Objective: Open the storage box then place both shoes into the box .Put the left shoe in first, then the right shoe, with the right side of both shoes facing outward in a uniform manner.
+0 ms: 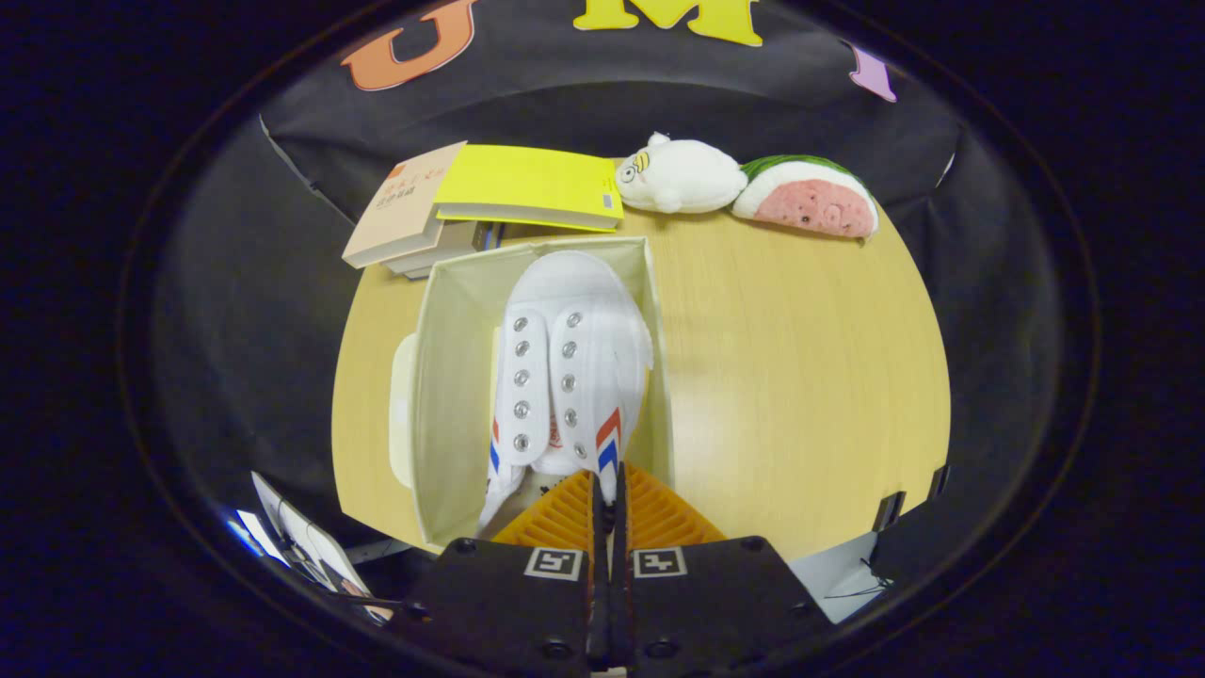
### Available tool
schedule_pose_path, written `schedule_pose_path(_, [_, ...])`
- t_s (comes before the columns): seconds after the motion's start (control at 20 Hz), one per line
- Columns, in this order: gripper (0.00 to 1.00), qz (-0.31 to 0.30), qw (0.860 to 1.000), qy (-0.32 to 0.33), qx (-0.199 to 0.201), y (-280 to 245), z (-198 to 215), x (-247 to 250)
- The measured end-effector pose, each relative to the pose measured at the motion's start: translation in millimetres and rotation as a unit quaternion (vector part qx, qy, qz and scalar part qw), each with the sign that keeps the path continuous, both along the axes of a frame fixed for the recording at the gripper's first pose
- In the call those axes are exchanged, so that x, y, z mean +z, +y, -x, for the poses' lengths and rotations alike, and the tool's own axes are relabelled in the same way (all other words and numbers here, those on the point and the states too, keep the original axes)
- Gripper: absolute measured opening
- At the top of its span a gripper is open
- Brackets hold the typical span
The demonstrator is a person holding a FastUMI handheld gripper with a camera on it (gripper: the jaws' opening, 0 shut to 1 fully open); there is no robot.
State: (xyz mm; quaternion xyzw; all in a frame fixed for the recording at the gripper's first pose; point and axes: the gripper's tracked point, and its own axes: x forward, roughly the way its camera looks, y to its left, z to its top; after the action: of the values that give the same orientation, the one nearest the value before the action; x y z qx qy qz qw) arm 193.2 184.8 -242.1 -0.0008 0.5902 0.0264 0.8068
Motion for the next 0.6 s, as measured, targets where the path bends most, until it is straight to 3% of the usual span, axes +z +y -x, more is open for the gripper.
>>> schedule_pose_path(0.35, [0.1,0.02,1.0,0.011,0.004,4,-9,-18])
schedule_pose_path(0.4, [0.14,0.019,1.0,0.006,0.009,7,-9,-15])
schedule_pose_path(0.45, [0.27,0.016,1.0,-0.011,0.007,8,-11,-7])
schedule_pose_path(0.6, [0.53,0.033,0.998,-0.052,-0.009,-3,-12,19])
